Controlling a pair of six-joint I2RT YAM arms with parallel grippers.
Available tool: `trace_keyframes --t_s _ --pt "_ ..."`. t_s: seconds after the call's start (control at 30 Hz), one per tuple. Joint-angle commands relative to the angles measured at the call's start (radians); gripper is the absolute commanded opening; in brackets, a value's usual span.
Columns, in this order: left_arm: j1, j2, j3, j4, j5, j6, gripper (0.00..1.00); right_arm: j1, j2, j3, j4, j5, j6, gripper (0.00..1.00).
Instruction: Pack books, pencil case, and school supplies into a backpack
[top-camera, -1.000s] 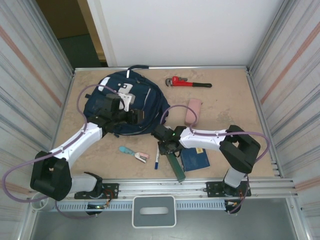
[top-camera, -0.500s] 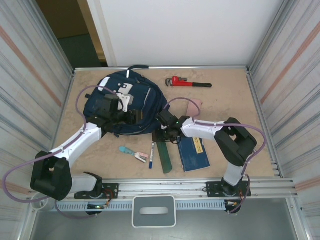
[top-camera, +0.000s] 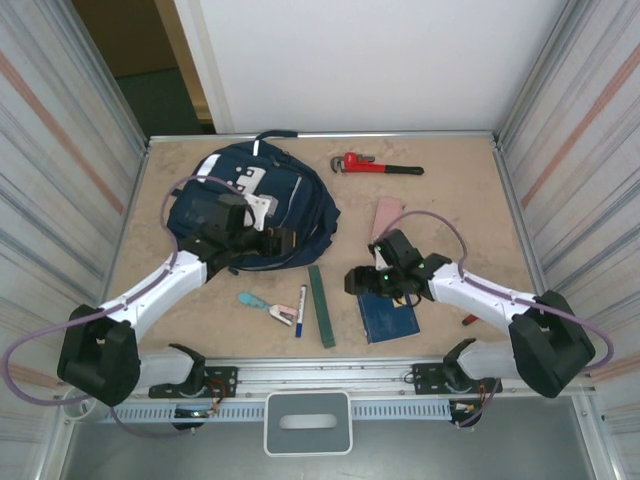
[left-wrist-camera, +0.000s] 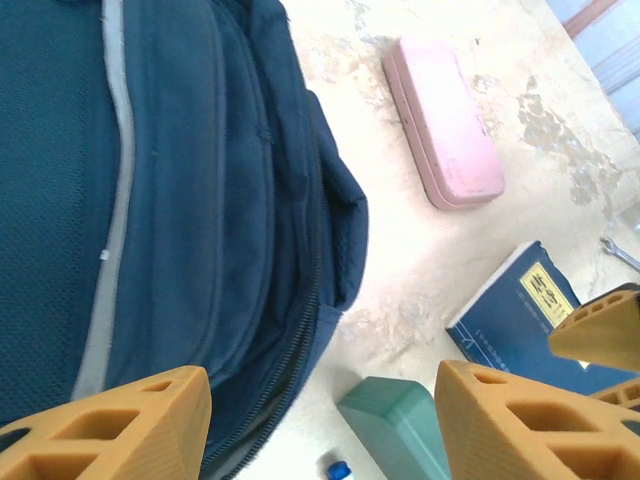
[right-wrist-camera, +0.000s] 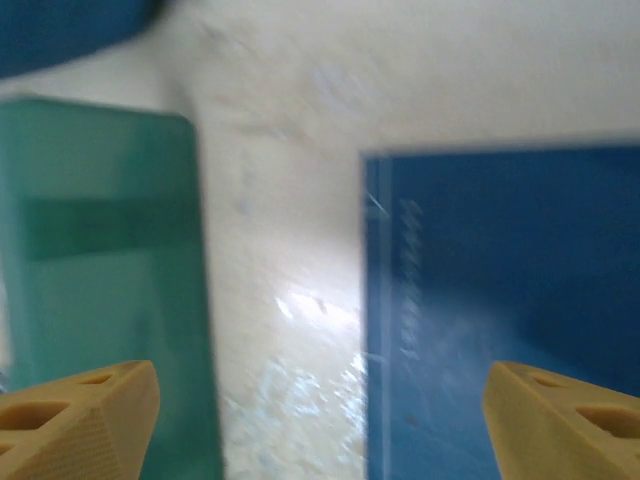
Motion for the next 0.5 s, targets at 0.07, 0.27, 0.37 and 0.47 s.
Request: trace_keyframes --t_s 0.07,0.27,0.37,0.47 --pt "-0.093 -0.026 0.011 0.008 -0.047 -0.024 0.62 -0.11 0.004 -0.088 0.089 -0.103 0.071 0.73" --pt "-0.25 -0.008 0.047 0.001 -0.105 -0.111 0.62 -0.332 0.087 -0.054 0.104 -0.08 0.04 0.56" --pt "-0.341 0.051 0.1 0.012 -0.132 -0.166 0.63 -0.447 0.132 -0.001 0.121 -0.095 0.029 0.53" --pt "-0.414 0.15 0.182 -0.005 -0.146 -0.195 0.65 -0.52 0.096 0.045 0.081 -0.082 -0.002 0.54"
